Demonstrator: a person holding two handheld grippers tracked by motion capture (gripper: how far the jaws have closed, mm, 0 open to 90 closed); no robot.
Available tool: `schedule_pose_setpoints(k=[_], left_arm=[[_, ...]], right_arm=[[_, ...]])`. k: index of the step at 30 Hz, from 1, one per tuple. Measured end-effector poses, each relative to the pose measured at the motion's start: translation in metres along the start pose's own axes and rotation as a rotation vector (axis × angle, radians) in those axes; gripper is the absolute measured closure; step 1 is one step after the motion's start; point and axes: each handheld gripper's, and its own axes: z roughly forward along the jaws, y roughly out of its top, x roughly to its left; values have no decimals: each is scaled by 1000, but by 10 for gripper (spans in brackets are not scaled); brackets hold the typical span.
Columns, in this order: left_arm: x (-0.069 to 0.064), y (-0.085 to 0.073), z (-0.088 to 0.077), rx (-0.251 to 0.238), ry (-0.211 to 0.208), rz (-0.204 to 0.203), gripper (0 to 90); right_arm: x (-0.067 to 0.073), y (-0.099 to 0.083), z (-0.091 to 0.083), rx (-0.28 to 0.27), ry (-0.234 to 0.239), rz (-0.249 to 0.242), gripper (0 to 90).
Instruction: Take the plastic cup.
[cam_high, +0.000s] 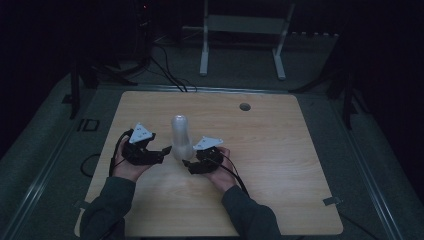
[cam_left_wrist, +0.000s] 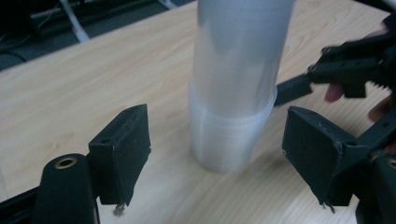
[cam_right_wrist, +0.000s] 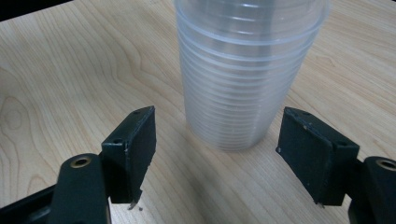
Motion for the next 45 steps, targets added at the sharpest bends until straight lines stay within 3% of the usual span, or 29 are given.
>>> schedule_pose_setpoints(k=[12, 30, 45], left_arm=[[1, 34, 10, -31, -26, 22, 244], [-3, 54, 36, -64, -63, -5, 214], [-4, 59, 38, -77, -66, -6, 391]], right_arm=[[-5, 5, 2, -10, 10, 9, 278], [-7, 8, 4, -16, 8, 10, 278], [-7, 11, 1, -23, 5, 1, 279]])
